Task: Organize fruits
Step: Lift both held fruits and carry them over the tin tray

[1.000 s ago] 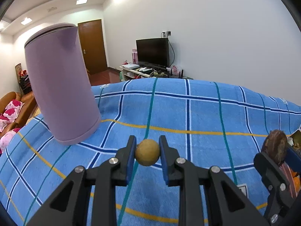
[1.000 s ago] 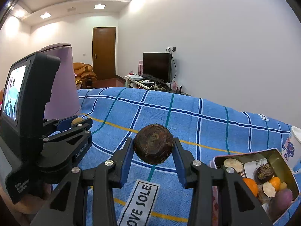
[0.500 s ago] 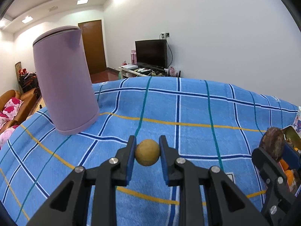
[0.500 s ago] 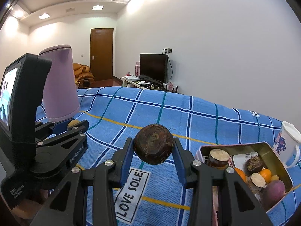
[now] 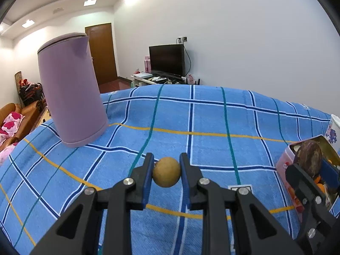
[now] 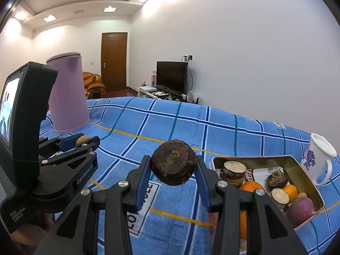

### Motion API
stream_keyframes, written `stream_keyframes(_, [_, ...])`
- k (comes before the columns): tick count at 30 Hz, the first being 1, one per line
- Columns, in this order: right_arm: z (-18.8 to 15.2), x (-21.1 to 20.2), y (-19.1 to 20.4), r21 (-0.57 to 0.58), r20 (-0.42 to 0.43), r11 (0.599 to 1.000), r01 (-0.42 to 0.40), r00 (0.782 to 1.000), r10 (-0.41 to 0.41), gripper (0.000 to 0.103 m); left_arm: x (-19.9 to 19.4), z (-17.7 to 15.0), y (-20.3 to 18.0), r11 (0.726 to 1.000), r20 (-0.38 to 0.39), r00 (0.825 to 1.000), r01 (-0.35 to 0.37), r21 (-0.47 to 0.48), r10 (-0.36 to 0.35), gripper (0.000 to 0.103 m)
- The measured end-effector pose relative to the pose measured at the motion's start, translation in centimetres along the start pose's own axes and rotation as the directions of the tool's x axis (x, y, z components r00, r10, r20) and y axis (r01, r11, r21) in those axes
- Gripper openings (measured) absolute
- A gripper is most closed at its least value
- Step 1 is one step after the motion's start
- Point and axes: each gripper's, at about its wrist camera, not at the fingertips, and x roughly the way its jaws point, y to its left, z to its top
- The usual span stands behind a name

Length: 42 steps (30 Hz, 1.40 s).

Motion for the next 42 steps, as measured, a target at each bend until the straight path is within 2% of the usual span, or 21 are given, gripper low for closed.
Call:
stream_keyframes(18, [-0.3,-1.9,-2.0,0.009,0.051,1.0,0.013,0.999,-0.013,0.043,-1.3,0.1,-2.1,0.999,0.015,0.999,0.039,0.01,-0.039,0.026])
stream_keyframes(42, [-0.7,-4.7,-9.1,0.089,0.089,0.991,0.096,0.991,-0.104,0.043,-3.9,0.7,-8.3,0.991,0.065,0.991,0.114,0.075,-0.119,0.026])
